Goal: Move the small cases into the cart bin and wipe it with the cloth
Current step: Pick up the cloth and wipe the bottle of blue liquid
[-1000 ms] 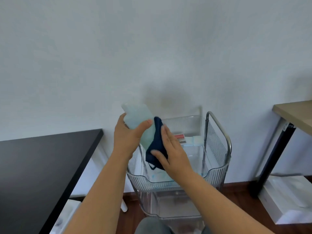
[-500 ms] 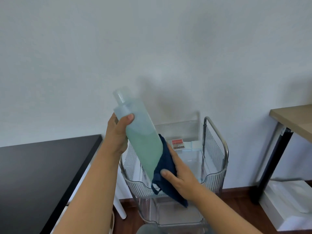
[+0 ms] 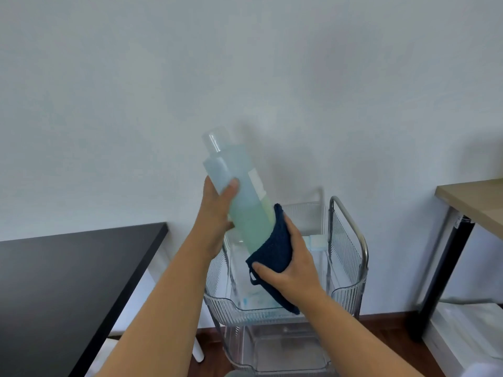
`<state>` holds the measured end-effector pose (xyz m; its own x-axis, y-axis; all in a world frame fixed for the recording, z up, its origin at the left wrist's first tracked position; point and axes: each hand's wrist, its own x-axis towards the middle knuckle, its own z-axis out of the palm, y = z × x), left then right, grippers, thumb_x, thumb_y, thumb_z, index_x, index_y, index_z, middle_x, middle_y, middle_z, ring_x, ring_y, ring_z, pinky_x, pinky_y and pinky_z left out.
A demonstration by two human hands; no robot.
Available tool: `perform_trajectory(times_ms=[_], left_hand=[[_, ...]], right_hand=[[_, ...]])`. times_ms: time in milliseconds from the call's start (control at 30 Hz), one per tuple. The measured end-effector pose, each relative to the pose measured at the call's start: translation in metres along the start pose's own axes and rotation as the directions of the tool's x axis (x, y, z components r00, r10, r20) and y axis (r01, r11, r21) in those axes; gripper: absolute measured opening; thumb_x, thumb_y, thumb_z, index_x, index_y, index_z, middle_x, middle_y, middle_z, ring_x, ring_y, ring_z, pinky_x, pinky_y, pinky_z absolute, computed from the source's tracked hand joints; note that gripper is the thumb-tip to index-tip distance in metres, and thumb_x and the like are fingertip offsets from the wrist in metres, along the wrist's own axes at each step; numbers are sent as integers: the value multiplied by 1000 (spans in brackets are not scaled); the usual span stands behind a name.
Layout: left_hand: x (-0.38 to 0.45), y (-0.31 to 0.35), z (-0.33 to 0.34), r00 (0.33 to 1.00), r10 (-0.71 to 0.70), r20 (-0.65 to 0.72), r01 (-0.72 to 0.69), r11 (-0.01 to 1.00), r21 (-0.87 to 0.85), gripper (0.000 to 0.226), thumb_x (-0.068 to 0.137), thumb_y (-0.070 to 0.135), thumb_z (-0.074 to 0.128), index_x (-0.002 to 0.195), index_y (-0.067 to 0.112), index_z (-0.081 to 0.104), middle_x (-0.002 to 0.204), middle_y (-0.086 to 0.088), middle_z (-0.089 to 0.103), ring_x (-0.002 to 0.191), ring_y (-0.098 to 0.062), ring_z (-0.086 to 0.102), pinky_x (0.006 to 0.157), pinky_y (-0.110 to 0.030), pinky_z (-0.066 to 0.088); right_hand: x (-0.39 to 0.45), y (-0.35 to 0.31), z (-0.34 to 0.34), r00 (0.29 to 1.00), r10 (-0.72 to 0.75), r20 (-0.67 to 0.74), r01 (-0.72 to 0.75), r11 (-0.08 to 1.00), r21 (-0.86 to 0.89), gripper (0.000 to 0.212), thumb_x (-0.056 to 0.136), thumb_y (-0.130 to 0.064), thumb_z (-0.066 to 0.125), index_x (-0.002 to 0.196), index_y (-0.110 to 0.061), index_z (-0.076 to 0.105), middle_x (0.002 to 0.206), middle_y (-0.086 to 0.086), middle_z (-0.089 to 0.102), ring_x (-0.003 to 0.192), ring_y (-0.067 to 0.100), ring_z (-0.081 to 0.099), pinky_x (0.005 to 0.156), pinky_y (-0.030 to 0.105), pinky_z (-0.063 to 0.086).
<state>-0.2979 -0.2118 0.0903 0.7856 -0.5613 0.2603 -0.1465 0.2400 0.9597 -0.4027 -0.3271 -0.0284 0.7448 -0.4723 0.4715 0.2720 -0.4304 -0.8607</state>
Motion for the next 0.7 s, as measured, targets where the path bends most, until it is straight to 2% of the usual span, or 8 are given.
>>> perform_trajectory(times_ms=[100, 233, 300, 433, 500, 567, 633, 700], left_hand=[[-14, -14, 12, 997, -64, -44, 72, 977, 199, 78, 59, 59, 84, 124, 42, 42, 117, 11, 65, 105, -15, 67, 70, -50, 62], [-18, -28, 19, 985, 28, -172, -13, 996, 90, 68, 63, 37, 88, 119, 22, 54, 109, -8, 69, 99, -31, 69, 62, -59, 59], [-16, -32, 12, 989, 57, -134, -51, 998, 49, 61, 67, 34, 86, 118, 18, 58, 107, -13, 70, 97, -36, 70, 61, -52, 60], [-13, -33, -8, 996, 75, 49, -73, 996, -45, 61, 66, 38, 87, 119, 18, 62, 109, -13, 71, 98, -32, 70, 65, -41, 57], [-10, -31, -18, 987, 53, 149, -44, 997, -65, 65, 63, 39, 89, 119, 17, 64, 111, -12, 71, 100, -30, 70, 68, -39, 58], [-8, -28, -26, 977, -2, 212, 18, 997, -72, 84, 59, 41, 91, 128, 8, 58, 118, -17, 67, 105, -34, 66, 74, -44, 58], [-11, -28, -27, 978, -44, 202, 68, 991, -114, 100, 56, 42, 92, 136, 1, 49, 122, -20, 63, 107, -35, 64, 81, -46, 57], [-16, -31, -19, 988, -30, 152, 58, 982, -181, 89, 63, 35, 89, 137, 6, 48, 124, -18, 63, 108, -34, 64, 82, -46, 57]], right_hand=[[7, -1, -12, 987, -159, -35, 150, 972, -182, 105, 65, -45, 81, 149, -44, 17, 140, -12, 40, 123, 7, 45, 94, 30, 50], [14, -10, -17, 951, -307, -16, 270, 858, -438, 98, 67, -49, 75, 148, -30, 24, 138, 8, 44, 112, 24, 51, 86, 38, 52], [19, -16, -21, 950, -308, 48, 289, 812, -508, 101, 67, -49, 75, 149, -31, 20, 138, 8, 44, 110, 27, 51, 87, 40, 52], [31, -25, -34, 962, -164, 220, 239, 893, -381, 113, 60, -49, 79, 146, -56, 5, 137, -10, 40, 115, 12, 47, 90, 33, 50], [32, -26, -38, 955, -123, 269, 194, 947, -256, 116, 57, -44, 84, 144, -60, 7, 137, -20, 39, 117, 3, 47, 91, 29, 51], [29, -26, -36, 952, -104, 287, 160, 971, -179, 117, 56, -39, 86, 144, -58, 12, 138, -25, 39, 120, -2, 46, 91, 27, 52], [25, -25, -32, 959, -101, 266, 146, 977, -154, 116, 56, -37, 87, 145, -56, 15, 137, -24, 41, 120, -3, 47, 90, 27, 53], [23, -24, -26, 971, -106, 213, 141, 977, -160, 115, 56, -37, 86, 145, -54, 16, 135, -19, 42, 119, -2, 46, 91, 28, 52]])
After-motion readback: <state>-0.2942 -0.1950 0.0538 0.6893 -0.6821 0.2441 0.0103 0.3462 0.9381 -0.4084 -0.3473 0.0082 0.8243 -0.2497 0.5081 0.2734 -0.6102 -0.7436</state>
